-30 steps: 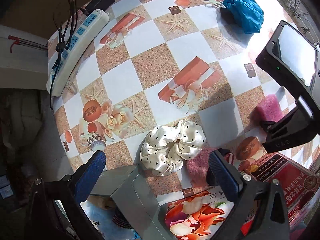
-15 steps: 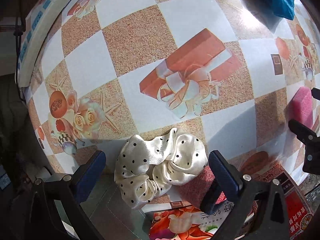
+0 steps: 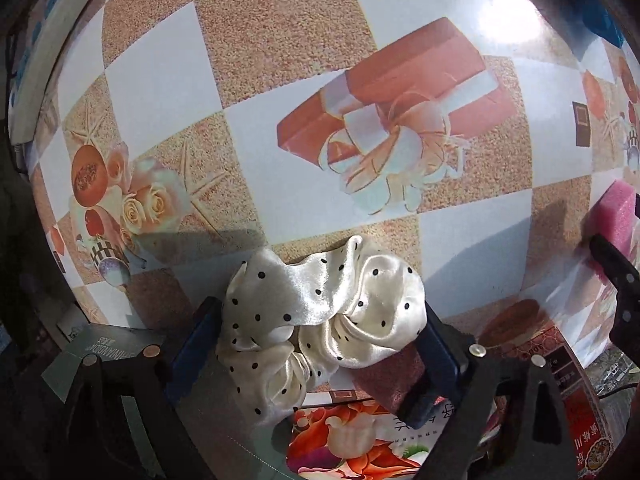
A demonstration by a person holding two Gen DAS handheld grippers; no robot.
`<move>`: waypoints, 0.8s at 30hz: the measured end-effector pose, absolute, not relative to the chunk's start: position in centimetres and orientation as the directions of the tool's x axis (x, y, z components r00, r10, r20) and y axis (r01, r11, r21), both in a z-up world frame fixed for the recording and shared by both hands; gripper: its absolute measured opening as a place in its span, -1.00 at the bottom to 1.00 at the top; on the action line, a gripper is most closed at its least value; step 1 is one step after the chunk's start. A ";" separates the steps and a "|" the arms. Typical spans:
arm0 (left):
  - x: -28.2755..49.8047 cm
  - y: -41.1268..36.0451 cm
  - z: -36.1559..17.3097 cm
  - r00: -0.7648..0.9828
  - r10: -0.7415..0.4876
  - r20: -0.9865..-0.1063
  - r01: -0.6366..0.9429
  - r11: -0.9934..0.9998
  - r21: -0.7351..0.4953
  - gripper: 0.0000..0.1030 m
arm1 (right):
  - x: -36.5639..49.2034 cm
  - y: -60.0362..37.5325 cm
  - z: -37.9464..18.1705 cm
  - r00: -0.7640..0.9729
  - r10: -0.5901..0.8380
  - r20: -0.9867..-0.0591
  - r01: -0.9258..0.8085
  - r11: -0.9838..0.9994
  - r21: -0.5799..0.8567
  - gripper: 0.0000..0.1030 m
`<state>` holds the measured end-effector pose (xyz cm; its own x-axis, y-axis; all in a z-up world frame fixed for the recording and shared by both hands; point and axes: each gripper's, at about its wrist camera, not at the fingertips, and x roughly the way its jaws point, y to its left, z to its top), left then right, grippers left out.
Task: Organize soft objects
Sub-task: 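Grasp the polka-dot scrunchie with the left tool while the right grasps the pink sponge, then carry the polka-dot scrunchie and pink sponge over the white box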
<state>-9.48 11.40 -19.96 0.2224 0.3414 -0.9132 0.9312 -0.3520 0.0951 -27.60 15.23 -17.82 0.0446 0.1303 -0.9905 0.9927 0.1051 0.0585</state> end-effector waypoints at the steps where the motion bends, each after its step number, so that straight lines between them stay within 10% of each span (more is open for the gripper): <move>1: -9.5 11.5 -19.6 0.211 0.335 -0.919 0.933 -0.349 0.087 0.49 | -27.7 15.4 -17.5 0.025 0.118 -0.993 0.993 0.114 0.039 0.41; 3: -9.4 11.3 -18.9 0.194 0.312 -0.930 0.934 -0.348 0.078 0.11 | -28.2 15.5 -16.8 0.033 0.089 -0.995 0.992 0.116 0.043 -0.15; 7: -9.7 11.4 -16.3 0.151 0.206 -0.967 0.936 -0.346 0.073 -0.39 | -29.4 15.8 -15.1 0.090 0.043 -0.995 0.993 0.067 0.093 -0.15; 24: -13.2 16.7 -1.2 0.019 -0.260 -0.965 0.926 -0.359 0.115 -0.40 | -32.9 20.8 -6.5 0.232 -0.129 -0.964 0.969 -0.054 0.240 -0.14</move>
